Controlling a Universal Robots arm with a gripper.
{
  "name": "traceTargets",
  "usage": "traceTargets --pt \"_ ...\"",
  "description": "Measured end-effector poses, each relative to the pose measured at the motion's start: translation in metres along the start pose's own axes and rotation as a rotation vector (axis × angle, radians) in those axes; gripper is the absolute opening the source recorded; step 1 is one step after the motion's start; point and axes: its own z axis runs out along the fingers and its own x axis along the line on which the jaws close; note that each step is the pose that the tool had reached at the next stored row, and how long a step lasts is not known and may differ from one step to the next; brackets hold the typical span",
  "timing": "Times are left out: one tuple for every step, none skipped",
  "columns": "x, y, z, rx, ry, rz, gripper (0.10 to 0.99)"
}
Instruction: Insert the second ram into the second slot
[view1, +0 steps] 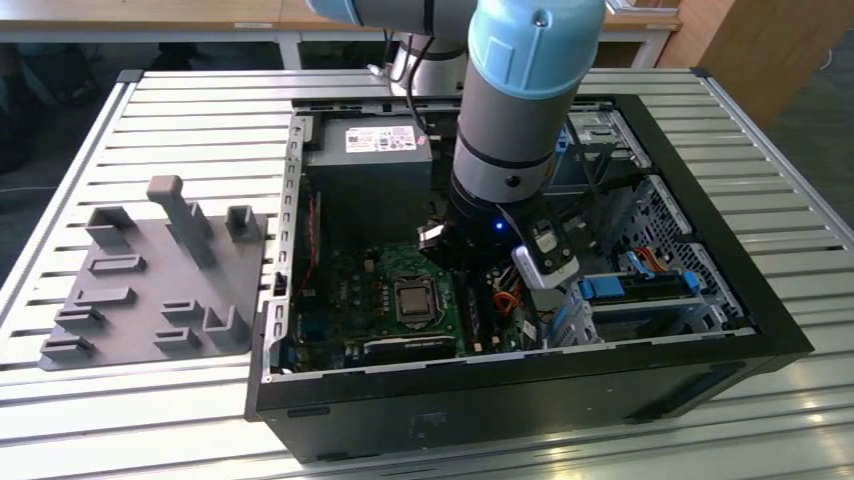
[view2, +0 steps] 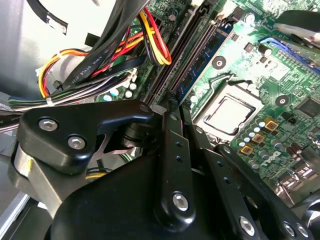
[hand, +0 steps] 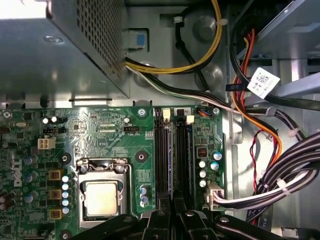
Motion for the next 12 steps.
traceTargets --pt "0.0 -0.0001 0.0007 0.0 0.0 0.0 0.137" --pt "0.0 -0.0001 0.0016 0.0 0.0002 0.0 0.137" --pt "0.0 -0.0002 0.0025 0.0 0.0004 0.0 0.137" --pt "0.0 -0.0002 0.0031 0.0 0.0007 0.0 0.137" --pt "0.0 -0.0003 0.0039 0.0 0.0011 0.0 0.137" --pt "0.0 -0.0003 0.0045 0.0 0.0016 0.0 0.137" --pt "0.0 -0.0003 0.0051 0.0 0.0023 0.0 0.137" --pt "0.0 -0.0004 0.0055 0.0 0.0029 0.0 0.137" --pt "0.0 -0.0004 0.0056 0.0 0.0031 0.0 0.137" --pt "0.0 -0.0004 0.0056 0.001 0.0032 0.0 0.137" --pt "0.0 -0.0004 0.0057 0.001 0.0033 0.0 0.137" --pt "0.0 -0.0004 0.0057 0.0 0.0032 0.0 0.137"
